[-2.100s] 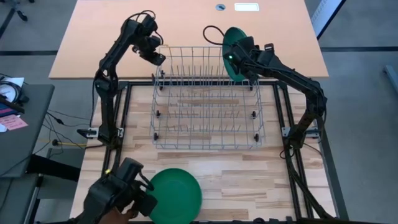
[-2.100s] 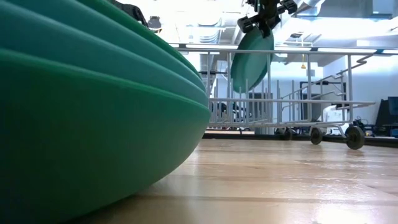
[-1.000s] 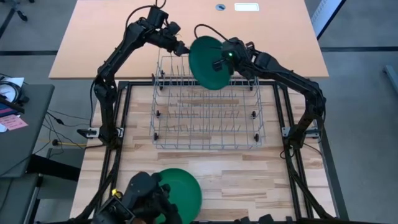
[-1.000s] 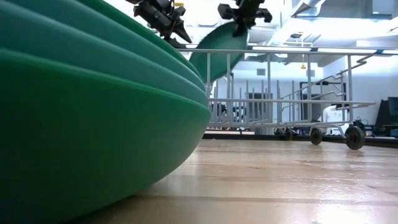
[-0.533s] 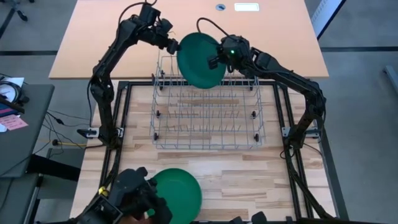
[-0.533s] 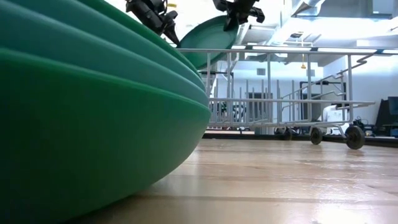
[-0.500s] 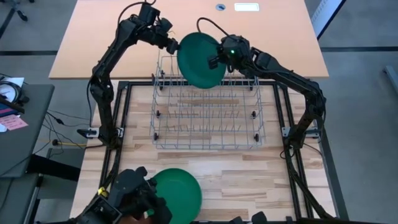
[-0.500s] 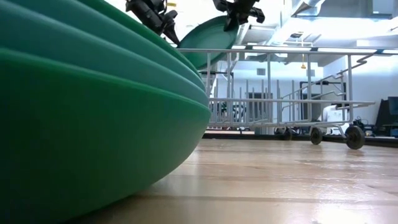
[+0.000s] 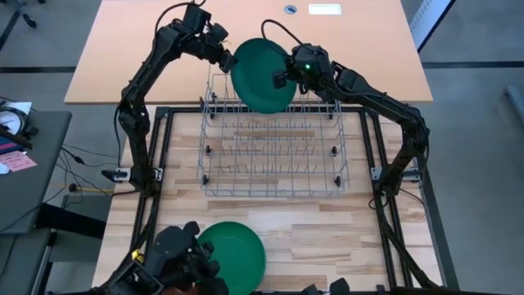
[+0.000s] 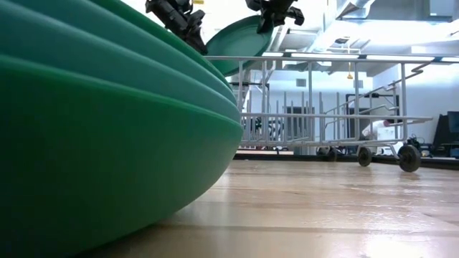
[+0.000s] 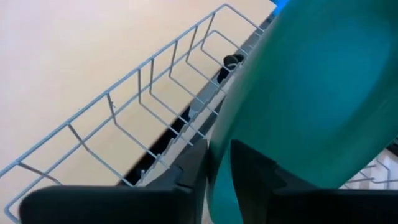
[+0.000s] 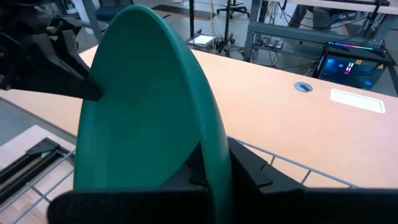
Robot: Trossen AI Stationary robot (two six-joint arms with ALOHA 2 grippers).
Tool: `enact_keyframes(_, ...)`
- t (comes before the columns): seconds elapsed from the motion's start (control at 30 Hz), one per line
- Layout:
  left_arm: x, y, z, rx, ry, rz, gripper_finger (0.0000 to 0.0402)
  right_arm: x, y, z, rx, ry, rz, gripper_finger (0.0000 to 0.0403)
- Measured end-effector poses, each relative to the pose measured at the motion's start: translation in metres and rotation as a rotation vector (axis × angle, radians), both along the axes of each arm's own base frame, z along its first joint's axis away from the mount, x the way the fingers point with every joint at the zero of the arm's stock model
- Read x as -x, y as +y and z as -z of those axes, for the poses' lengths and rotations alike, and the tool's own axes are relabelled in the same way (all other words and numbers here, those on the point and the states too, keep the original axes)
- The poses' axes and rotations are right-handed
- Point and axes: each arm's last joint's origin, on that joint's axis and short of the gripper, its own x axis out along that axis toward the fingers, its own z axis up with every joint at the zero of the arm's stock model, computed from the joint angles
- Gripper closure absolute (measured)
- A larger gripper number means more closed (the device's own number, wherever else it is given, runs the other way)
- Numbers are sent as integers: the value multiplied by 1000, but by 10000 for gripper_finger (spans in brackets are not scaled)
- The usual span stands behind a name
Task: Sort dishes
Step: Put the dark blue plate in the dish rack
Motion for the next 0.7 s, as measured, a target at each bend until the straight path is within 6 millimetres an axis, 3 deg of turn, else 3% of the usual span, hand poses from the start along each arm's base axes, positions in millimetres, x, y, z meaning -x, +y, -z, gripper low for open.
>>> enact_keyframes(0.2, 0, 0, -1, -9, 0, -1, 393, 0, 1, 0, 0, -4, -1, 368)
enact_keyframes(0.7, 17, -12, -25, -82, -44, -35, 399, 0, 1, -2, 9, 1, -11, 350)
